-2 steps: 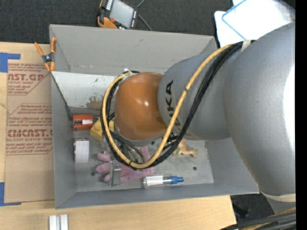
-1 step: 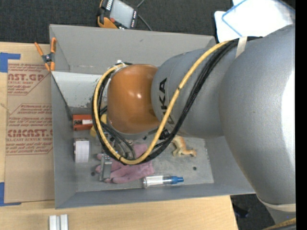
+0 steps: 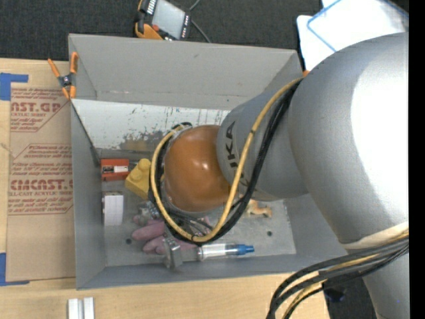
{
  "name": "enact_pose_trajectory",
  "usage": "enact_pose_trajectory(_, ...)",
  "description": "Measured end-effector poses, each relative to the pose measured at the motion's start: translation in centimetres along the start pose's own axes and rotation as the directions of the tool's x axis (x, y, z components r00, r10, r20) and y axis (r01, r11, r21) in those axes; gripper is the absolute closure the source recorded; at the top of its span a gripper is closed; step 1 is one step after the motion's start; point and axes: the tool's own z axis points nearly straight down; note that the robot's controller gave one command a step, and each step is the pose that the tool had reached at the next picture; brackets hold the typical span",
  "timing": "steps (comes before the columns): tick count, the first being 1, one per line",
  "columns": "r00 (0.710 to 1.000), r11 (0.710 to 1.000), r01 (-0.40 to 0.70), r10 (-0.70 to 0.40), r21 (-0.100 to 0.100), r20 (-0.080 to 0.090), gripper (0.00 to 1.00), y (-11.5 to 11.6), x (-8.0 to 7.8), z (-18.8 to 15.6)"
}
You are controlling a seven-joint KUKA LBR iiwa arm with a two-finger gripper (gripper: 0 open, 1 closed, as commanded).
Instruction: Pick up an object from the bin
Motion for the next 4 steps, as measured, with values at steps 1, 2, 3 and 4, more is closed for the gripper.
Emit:
enact_pose_trajectory(1, 1.000, 1.000, -0.011, 0.011, 0.001, 0.008, 0.00, -0.1, -0.3, 1.3)
enact_pose_trajectory(2, 0.928, 0.928, 0.374, -0.374, 0.003, 0.009, 1.00, 0.6, -3.1, 1.3)
enact_pose_trajectory(3, 0.927, 0.928, 0.374, -0.374, 0.002, 0.008, 0.00, 0.6, -3.1, 1.4)
enact_pose_trajectory(4, 0.927, 0.928, 0.374, -0.374, 0.002, 0.009, 1.00, 0.6, -3.1, 1.3)
